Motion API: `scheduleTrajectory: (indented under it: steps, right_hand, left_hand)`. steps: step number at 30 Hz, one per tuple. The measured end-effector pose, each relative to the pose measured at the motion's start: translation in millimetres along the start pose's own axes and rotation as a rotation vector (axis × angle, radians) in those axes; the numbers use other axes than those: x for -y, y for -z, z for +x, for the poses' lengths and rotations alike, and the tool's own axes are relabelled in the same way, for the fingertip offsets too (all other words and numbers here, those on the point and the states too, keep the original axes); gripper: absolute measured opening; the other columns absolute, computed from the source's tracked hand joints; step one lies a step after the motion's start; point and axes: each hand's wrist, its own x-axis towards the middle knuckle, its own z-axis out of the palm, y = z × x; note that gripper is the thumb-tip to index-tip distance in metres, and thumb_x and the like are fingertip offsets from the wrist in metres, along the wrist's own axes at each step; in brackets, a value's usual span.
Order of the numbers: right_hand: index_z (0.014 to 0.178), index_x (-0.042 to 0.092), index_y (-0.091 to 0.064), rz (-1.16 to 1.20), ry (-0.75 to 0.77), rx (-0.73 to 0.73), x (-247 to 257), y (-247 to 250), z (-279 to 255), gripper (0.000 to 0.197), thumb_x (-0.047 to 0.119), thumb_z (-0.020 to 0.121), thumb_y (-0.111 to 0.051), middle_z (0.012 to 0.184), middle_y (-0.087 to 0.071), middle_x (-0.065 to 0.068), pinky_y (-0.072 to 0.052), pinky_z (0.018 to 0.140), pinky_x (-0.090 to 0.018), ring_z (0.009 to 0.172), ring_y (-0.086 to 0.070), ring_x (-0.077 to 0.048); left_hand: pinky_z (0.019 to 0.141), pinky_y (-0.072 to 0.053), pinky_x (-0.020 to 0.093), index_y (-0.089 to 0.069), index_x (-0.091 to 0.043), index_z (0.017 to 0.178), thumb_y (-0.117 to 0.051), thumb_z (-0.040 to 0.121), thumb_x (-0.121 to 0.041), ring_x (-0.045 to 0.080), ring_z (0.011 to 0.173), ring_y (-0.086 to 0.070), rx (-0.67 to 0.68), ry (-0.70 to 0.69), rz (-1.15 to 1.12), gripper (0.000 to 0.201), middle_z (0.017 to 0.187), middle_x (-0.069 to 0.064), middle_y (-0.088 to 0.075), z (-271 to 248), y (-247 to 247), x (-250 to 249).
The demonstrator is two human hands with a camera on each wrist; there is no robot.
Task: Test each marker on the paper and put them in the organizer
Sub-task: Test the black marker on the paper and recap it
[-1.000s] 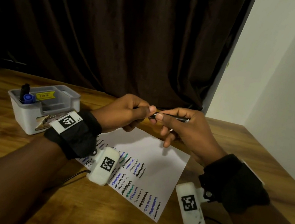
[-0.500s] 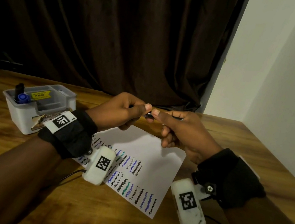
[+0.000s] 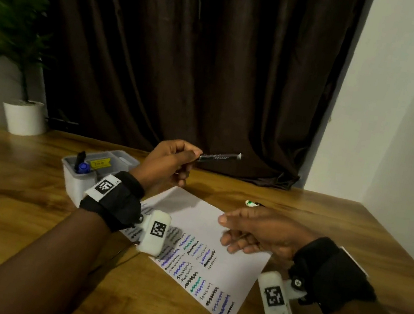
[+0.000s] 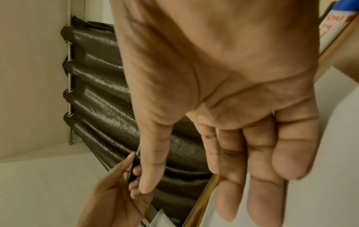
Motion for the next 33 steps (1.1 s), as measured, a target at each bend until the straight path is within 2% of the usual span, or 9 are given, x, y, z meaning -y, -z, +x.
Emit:
scheduleTrajectory:
  steps: [2, 4, 8, 13, 17, 20, 25, 29, 33]
  right_hand:
    - [0.124, 0.018, -0.068, -0.007, -0.001, 0.007, 0.0, 0.0, 0.5, 0.068, 0.055, 0.069, -0.082, 0.111, -0.079, -0.013, -0.052, 0.074, -0.028, 0.088, -0.073, -0.018]
    - [0.122, 0.016, -0.07, -0.005, -0.005, 0.004, -2.7, 1.4, 3.3, 0.061, 0.052, 0.074, -0.082, 0.111, -0.079, -0.013, -0.052, 0.075, -0.028, 0.089, -0.073, -0.019]
    - [0.12, 0.01, -0.071, -0.008, -0.01, -0.001, -6.1, 2.2, 5.9, 0.051, 0.046, 0.085, -0.08, 0.109, -0.08, -0.013, -0.053, 0.072, -0.026, 0.086, -0.073, -0.017]
    - [0.117, 0.007, -0.072, 0.003, 0.002, 0.0, -7.7, 2.2, 8.1, 0.051, 0.044, 0.083, -0.081, 0.105, -0.08, -0.014, -0.052, 0.07, -0.026, 0.082, -0.072, -0.017]
    - [0.119, 0.004, -0.07, 0.002, 0.004, 0.01, -8.3, 3.4, 9.0, 0.051, 0.04, 0.085, -0.08, 0.102, -0.079, -0.014, -0.051, 0.067, -0.025, 0.081, -0.07, -0.018]
    - [0.119, 0.004, -0.07, 0.005, 0.009, 0.022, -10.0, 5.0, 10.3, 0.049, 0.039, 0.087, -0.079, 0.098, -0.078, -0.014, -0.05, 0.066, -0.025, 0.079, -0.069, -0.017]
    - [0.116, 0.005, -0.072, -0.002, 0.018, 0.043, -10.6, 7.0, 11.7, 0.046, 0.038, 0.084, -0.08, 0.1, -0.078, -0.016, -0.05, 0.063, -0.025, 0.08, -0.067, -0.021]
    - [0.114, 0.006, -0.073, -0.003, 0.019, 0.045, -10.2, 6.1, 13.4, 0.044, 0.038, 0.085, -0.08, 0.1, -0.078, -0.017, -0.05, 0.062, -0.025, 0.079, -0.067, -0.02]
    - [0.114, 0.007, -0.073, -0.001, 0.016, 0.048, -10.6, 5.1, 12.5, 0.041, 0.037, 0.086, -0.079, 0.1, -0.079, -0.015, -0.049, 0.063, -0.024, 0.078, -0.068, -0.019]
  left_hand:
    - [0.05, -0.047, 0.03, -0.068, -0.006, 0.106, -0.058, 0.1, -0.015, 0.017, 0.055, -0.052, -0.05, -0.034, 0.054, 0.014, 0.071, 0.008, -0.058, -11.0, 13.7, -12.6]
    - [0.052, -0.05, 0.03, -0.069, -0.006, 0.106, -0.062, 0.098, -0.015, 0.016, 0.058, -0.057, -0.092, -0.062, 0.123, 0.014, 0.075, 0.01, -0.063, -22.3, 33.9, -27.0]
    - [0.058, -0.053, 0.033, -0.07, -0.002, 0.108, -0.068, 0.094, -0.016, 0.016, 0.06, -0.057, -0.219, -0.104, 0.224, 0.02, 0.073, 0.009, -0.063, -47.0, 90.1, -64.4]
    - [0.05, -0.05, 0.025, -0.069, -0.005, 0.108, -0.066, 0.096, -0.023, 0.015, 0.057, -0.054, -0.397, -0.115, 0.395, 0.022, 0.066, 0.001, -0.059, -71.4, 166.0, -111.5]
    - [0.054, -0.051, 0.028, -0.066, 0.001, 0.1, -0.066, 0.096, -0.031, 0.022, 0.064, -0.059, -0.51, -0.044, 0.603, 0.033, 0.072, 0.007, -0.061, -71.6, 208.9, -126.4]
    - [0.054, -0.05, 0.03, -0.066, -0.002, 0.096, -0.065, 0.096, -0.032, 0.021, 0.062, -0.06, -0.479, 0.059, 0.756, 0.029, 0.077, 0.01, -0.063, -64.4, 215.4, -117.8]
    - [0.05, -0.05, 0.028, -0.066, -0.009, 0.093, -0.065, 0.095, -0.034, 0.023, 0.063, -0.063, -0.403, 0.195, 0.873, 0.025, 0.08, 0.01, -0.066, -54.4, 209.5, -91.2]
    - [0.047, -0.049, 0.026, -0.064, -0.011, 0.103, -0.063, 0.097, -0.032, 0.02, 0.064, -0.064, -0.349, 0.296, 1.001, 0.023, 0.083, 0.006, -0.067, -50.4, 197.1, -68.9]
    - [0.043, -0.045, 0.02, -0.064, -0.009, 0.108, -0.061, 0.098, -0.026, 0.016, 0.061, -0.061, -0.296, 0.382, 1.106, 0.019, 0.093, 0.01, -0.067, -46.9, 187.2, -47.5]
